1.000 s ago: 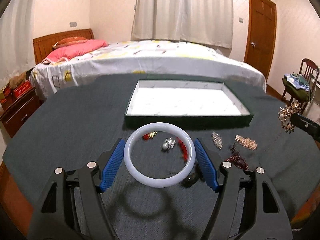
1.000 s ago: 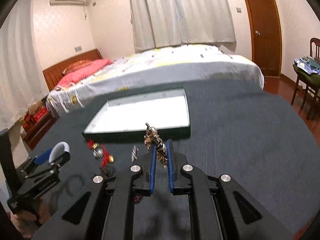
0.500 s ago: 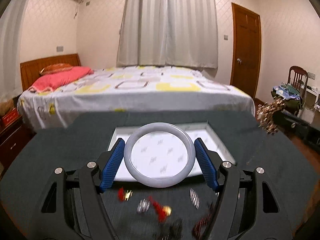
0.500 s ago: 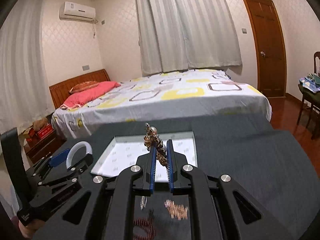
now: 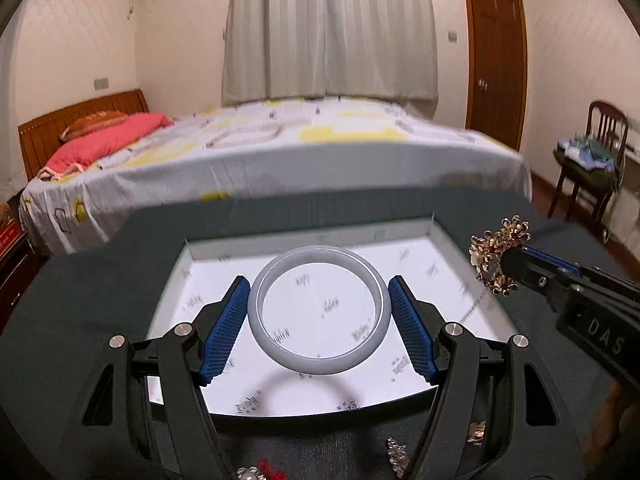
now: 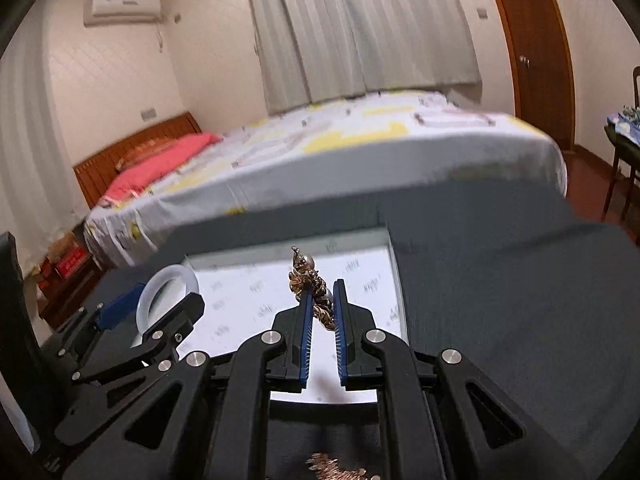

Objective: Organize jewelry
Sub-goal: 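Carry the bangle and brooch into the white-lined box with both grippers, then open both grippers to release bangle and brooch in the box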

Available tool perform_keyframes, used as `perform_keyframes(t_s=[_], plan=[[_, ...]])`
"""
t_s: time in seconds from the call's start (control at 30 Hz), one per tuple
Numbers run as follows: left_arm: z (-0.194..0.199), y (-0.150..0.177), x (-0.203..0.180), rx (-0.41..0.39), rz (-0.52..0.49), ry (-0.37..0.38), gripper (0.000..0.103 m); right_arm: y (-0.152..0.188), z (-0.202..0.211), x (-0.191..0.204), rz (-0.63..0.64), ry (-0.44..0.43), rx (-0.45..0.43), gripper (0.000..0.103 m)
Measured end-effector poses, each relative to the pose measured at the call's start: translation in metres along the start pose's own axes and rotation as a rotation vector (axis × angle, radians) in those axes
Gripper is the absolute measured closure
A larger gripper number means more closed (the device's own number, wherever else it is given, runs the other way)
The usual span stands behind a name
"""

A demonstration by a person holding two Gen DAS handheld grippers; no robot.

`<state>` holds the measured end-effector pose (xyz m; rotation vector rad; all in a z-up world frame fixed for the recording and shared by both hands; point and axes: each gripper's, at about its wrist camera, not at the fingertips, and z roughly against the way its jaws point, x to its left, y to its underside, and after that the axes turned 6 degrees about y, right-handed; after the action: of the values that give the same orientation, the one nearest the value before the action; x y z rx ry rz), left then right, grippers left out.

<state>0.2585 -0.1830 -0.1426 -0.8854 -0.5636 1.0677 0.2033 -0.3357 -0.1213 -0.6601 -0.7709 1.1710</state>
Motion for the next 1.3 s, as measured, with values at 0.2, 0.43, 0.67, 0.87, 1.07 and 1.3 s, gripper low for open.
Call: perform_keyframes(t_s=[0.2,0.43,0.67,0.87,1.07,1.3], plan=[[-0.032,0.019,0.006,0.112,0.026,-0.006,0.034,0.017,-0.027,-0.003,0.004,0.020,0.093,0.092],[-0.051,0.028,0.011,0.218,0.063,0.007,0.034,0.028,-0.043,-0.007,0.009,0.043,0.169,0.092],[-0.057,0.028,0.010,0.247,0.062,0.013,0.033,0.026,-0.046,-0.008,0.016,0.045,0.182,0.092],[-0.055,0.025,0.007,0.218,0.050,0.011,0.025,0.025,-0.048,-0.009,0.004,0.036,0.182,0.090],[-0.049,0.021,0.008,0.187,0.050,0.001,0.022,0.024,-0.040,-0.008,0.000,0.017,0.152,0.056],[-0.026,0.016,0.022,0.139,0.097,0.001,0.018,0.022,-0.012,-0.007,-0.018,-0.003,0.114,0.053]])
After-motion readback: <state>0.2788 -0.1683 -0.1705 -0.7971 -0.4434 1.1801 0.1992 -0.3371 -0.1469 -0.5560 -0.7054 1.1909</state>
